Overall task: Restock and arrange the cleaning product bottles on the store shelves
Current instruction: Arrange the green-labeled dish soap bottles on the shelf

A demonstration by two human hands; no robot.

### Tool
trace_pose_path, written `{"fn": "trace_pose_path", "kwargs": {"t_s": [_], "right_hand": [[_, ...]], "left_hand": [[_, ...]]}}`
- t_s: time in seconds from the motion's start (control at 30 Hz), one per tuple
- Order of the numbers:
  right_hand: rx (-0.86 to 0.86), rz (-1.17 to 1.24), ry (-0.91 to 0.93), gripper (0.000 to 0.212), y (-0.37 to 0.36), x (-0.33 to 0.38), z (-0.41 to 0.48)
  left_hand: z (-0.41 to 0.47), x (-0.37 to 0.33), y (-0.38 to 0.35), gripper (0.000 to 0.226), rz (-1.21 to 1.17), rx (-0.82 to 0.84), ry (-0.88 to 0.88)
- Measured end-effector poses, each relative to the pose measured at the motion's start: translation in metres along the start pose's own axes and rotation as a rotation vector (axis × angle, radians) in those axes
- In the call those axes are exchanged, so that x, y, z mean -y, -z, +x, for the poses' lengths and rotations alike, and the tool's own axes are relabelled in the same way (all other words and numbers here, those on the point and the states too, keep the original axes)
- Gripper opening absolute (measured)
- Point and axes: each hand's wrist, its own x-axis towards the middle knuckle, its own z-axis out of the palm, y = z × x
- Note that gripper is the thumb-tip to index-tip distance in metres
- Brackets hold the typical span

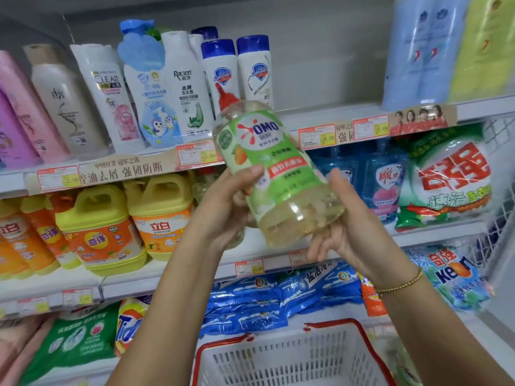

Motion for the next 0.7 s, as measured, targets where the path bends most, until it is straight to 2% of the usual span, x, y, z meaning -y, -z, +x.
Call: {"fn": "trace_pose_path", "kwargs": {"t_s": [0.03, 0.13, 0.17, 0.37, 0.47, 0.57, 0.63, 0.7], "right_hand": [[-0.004, -0.040, 0.008, 0.071, -0.004, 0.009, -0.003], [0.016, -0.136, 0.031, 0.073, -0.010, 0.029, -0.012], [0.023, -0.165, 0.030, 0.072, -0.012, 0.034, -0.015], [0.010, -0.303, 0.005, 0.076, -0.004, 0.053, -0.025], [0.108, -0.379, -0.061, 0.064, 0.009, 0.064, -0.029], [0.128, -0.345, -0.108, 0.052, 0.029, 0.055, -0.029], [0.068, -0.335, -0.108, 0.058, 0.045, 0.037, -0.032], [-0.006, -0.353, -0.086, 0.067, 0.059, 0.017, -0.038]], "left_hand": [[0.001, -0.002, 0.000, 0.044, -0.069, 0.012, 0.012], [0.003, -0.012, -0.004, 0.077, -0.210, 0.115, 0.030], [0.004, -0.014, -0.005, 0.081, -0.223, 0.148, 0.031], [0.005, -0.013, -0.016, 0.067, -0.323, 0.218, 0.087], [0.005, 0.000, -0.023, 0.070, -0.363, 0.274, 0.100], [0.007, 0.016, -0.028, 0.090, -0.222, 0.328, 0.132], [0.009, 0.027, -0.031, 0.100, -0.038, 0.338, 0.141], [0.005, 0.037, -0.040, 0.095, 0.137, 0.258, 0.143]]}}
